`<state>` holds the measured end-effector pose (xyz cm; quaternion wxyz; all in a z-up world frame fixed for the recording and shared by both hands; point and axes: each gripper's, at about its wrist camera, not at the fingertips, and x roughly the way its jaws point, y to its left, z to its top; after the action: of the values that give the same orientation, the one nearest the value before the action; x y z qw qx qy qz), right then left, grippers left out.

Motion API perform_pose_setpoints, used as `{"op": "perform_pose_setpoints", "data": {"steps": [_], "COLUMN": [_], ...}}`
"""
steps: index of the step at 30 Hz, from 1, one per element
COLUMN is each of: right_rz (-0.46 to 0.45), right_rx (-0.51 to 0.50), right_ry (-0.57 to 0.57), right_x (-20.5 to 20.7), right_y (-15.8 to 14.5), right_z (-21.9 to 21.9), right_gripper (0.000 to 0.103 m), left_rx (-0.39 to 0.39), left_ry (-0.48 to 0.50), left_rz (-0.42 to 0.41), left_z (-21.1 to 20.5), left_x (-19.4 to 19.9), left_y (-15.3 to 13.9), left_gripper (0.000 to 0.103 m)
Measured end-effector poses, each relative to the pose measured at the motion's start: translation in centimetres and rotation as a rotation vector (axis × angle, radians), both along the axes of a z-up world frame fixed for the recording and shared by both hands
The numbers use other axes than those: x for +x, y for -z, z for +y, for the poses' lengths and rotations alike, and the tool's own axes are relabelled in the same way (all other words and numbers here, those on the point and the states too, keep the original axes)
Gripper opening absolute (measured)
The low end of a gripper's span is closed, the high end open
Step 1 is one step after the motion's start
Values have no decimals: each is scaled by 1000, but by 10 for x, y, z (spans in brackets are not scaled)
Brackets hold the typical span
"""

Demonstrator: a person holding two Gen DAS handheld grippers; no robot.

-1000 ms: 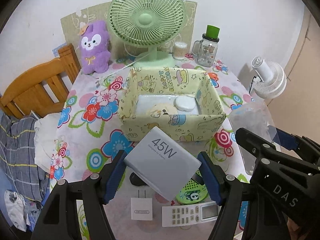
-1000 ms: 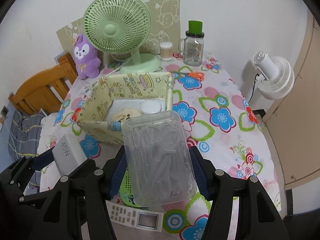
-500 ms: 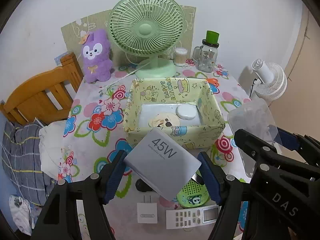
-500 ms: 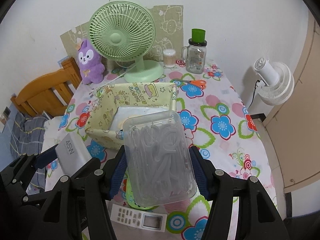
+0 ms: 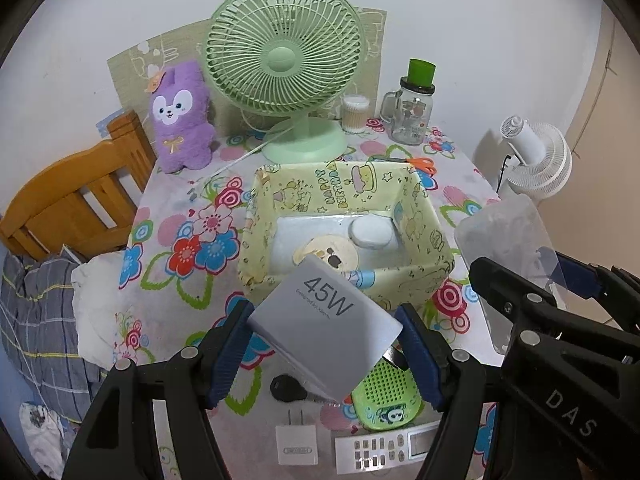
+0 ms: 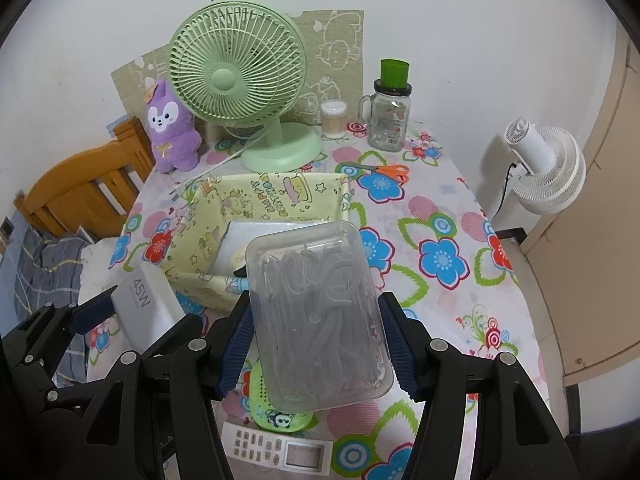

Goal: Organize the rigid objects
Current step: 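Lift the charger with the left tool while the right tool carries the floss box over the box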

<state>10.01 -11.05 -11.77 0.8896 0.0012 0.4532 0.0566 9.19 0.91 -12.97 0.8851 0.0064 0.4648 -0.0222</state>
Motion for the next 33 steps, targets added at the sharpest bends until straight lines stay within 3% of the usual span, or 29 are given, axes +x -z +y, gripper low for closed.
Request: {"op": "perform_pose_setpoints", "data": {"steps": [33], "right_rz": [52], "right_rx": [34], "right_ry": [-101], "right_x": [108], "right_y": [28], "right_z": [-2], "right_gripper": [64], "left_rx": [32], "left_ry": [-38], "left_rz": [42], "left_z": [-6], "left_x": [96], "left_y": [24], "left_gripper": [74]}}
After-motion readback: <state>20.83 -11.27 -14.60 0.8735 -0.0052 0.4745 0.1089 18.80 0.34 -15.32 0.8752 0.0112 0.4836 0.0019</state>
